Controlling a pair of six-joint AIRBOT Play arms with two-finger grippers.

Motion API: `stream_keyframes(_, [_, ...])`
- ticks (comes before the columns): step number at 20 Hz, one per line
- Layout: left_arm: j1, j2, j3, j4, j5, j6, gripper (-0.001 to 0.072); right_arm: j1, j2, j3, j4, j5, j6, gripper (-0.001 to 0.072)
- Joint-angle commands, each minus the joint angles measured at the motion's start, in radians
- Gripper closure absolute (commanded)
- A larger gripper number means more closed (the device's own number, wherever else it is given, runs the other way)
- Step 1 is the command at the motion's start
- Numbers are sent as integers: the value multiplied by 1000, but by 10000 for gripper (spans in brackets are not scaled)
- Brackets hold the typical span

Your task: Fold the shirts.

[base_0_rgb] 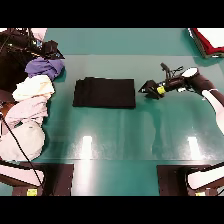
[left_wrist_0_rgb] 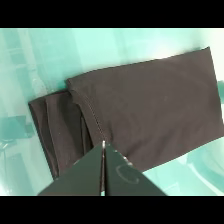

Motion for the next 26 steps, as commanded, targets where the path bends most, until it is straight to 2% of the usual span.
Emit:
stream_keyframes(1, [0,0,0,-2,4,13,682,42,-92,38,87,-18,6,39])
stream_keyframes(5, [-1,0,0,-2,1,13,682,140,-220,200,155,-21,6,49])
stream_keyframes(6, [-1,0,0,-2,-3,13,682,164,-243,237,153,-21,6,125])
stream_keyframes(7, [-1,0,0,0,-13,13,682,187,-263,270,153,-21,6,247])
stream_keyframes(8, [-1,0,0,0,-21,13,682,204,-278,296,152,-22,6,325])
stream_keyframes(9, [-1,0,0,0,-29,13,682,219,-287,319,146,-24,3,528])
stream_keyframes(10, [-1,0,0,0,-35,13,682,225,-287,330,143,-29,-13,686])
stream_keyframes(14, [-10,0,0,-2,-68,13,682,211,-256,359,135,-12,-46,690])
stream_keyframes(18, [-79,2,0,-3,-108,13,682,111,-77,278,-17,-45,-37,690])
stream_keyframes(22, [-183,2,0,-3,-104,13,682,-115,191,38,-121,-101,-5,690])
stream_keyframes(26, [-260,1,0,-3,-56,12,682,-467,436,-175,-146,-157,10,690])
